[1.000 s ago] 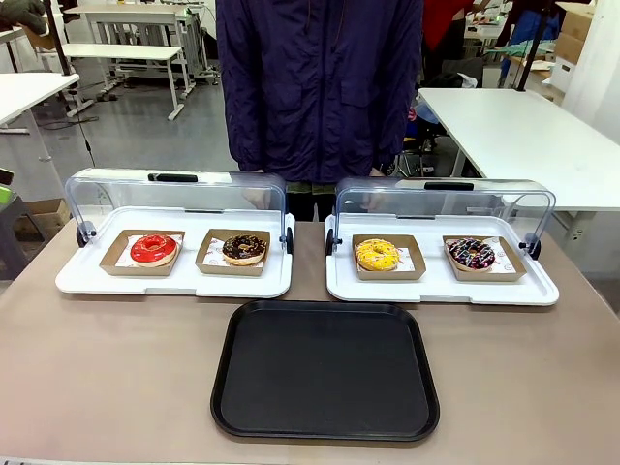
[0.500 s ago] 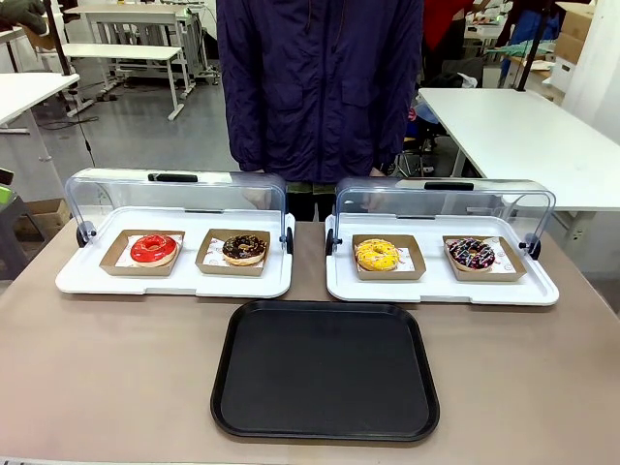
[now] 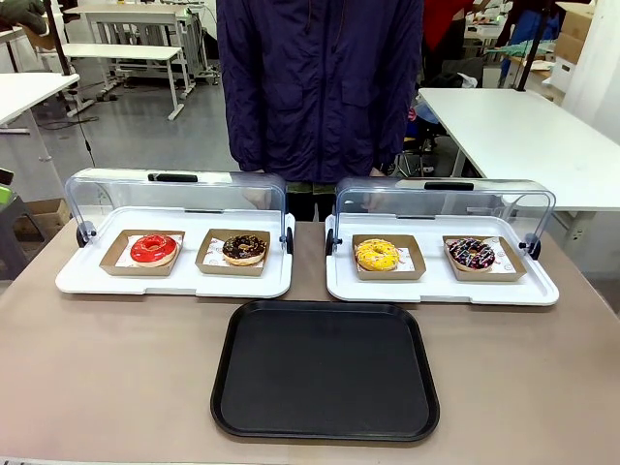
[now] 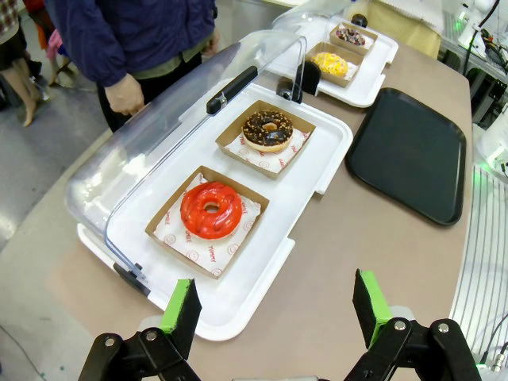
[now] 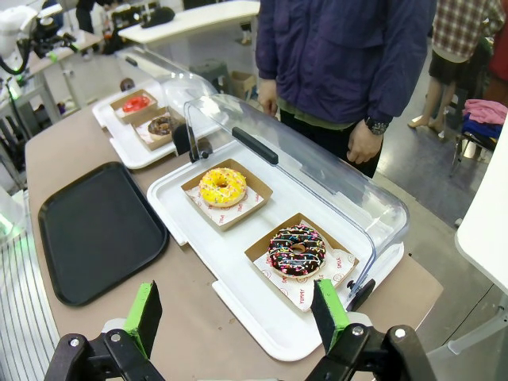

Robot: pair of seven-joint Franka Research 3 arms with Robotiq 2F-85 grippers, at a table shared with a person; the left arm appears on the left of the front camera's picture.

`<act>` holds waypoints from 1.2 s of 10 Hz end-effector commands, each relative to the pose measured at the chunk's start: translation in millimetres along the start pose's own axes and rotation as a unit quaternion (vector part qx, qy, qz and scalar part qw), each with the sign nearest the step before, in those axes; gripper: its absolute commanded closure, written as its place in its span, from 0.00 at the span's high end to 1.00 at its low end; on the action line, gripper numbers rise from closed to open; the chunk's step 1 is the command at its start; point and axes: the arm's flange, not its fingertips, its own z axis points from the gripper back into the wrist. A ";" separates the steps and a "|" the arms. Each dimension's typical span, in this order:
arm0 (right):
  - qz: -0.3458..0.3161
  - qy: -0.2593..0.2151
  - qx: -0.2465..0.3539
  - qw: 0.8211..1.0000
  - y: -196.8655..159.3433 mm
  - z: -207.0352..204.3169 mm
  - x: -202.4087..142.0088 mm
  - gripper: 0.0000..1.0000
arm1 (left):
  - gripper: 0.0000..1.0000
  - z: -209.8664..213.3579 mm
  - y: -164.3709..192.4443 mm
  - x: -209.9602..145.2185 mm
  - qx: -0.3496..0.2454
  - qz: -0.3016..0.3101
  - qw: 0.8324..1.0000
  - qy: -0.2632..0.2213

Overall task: Move the second donut from the left to the tray.
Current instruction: Pick up the Paper togo box containing the Donut indicated by the person and place it on the Handle tray.

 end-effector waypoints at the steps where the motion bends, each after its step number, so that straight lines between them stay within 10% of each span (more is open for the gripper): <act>1: 0.013 -0.017 -0.001 1.000 -2.6 -1.8 1.6 1.00 | 1.00 -0.3 0.4 -0.1 -0.004 -0.003 1.000 -0.008; 12: 0.013 -0.017 -0.001 1.000 -2.6 -1.8 1.6 1.00 | 1.00 -0.3 0.4 -0.1 -0.004 -0.003 1.000 -0.008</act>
